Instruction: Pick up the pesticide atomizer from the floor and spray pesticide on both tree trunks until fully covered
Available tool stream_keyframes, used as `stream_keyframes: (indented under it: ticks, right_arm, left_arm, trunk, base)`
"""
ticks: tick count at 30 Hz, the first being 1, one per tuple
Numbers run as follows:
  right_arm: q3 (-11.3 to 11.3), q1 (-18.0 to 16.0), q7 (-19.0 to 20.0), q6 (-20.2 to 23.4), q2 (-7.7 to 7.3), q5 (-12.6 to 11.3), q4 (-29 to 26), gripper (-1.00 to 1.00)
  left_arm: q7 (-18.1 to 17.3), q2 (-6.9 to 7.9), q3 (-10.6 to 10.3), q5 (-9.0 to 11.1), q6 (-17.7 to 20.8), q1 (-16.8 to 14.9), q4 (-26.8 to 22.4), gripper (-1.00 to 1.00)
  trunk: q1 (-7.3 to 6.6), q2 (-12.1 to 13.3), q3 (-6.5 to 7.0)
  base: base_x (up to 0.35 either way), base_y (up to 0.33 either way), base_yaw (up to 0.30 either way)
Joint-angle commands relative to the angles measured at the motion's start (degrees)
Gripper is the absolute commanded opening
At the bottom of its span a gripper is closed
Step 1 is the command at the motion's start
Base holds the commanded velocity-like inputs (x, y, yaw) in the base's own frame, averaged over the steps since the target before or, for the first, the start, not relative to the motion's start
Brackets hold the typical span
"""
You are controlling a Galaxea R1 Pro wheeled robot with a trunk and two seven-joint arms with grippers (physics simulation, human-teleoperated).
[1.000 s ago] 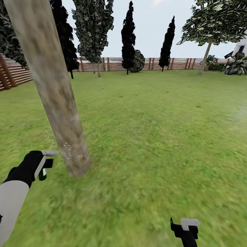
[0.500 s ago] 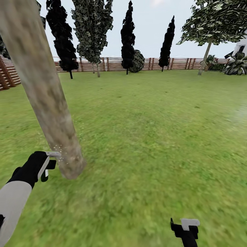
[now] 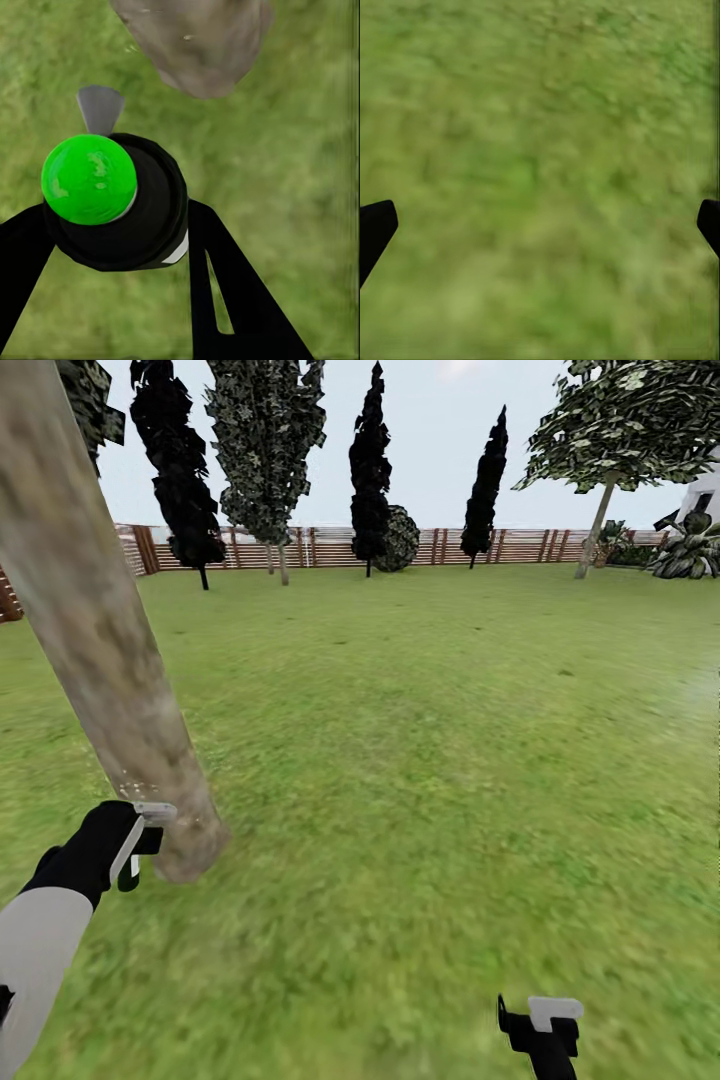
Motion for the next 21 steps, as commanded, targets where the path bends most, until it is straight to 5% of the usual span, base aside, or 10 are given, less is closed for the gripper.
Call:
stream_keyframes:
  ticks: [1, 10, 21]
  right_arm:
    - [0.0, 0.0, 0.0, -0.02, 0.0, 0.0, 0.03, 1.0]
    - [0.0, 0.0, 0.0, -0.03, 0.0, 0.0, 0.01, 1.0]
    - [0.0, 0.0, 0.0, -0.03, 0.0, 0.0, 0.03, 1.0]
  left_arm:
    - [0.04, -0.01, 0.03, -0.06, 0.06, 0.02, 0.0, -1.0]
    - [0.1, 0.06, 0.07, -0.16, 0.01, 0.27, 0.0, -1.0]
    - [0.4, 0.11, 0.0, -0.21, 0.07, 0.34, 0.08, -1.0]
  trunk:
    - [0.0, 0.0, 0.0]
    - [0.0, 0.0, 0.0]
    - [0.0, 0.0, 0.0]
  base:
    - [0.073, -0.271, 0.0]
    - [0.081, -0.271, 0.012]
    - [0.078, -0.271, 0.265]
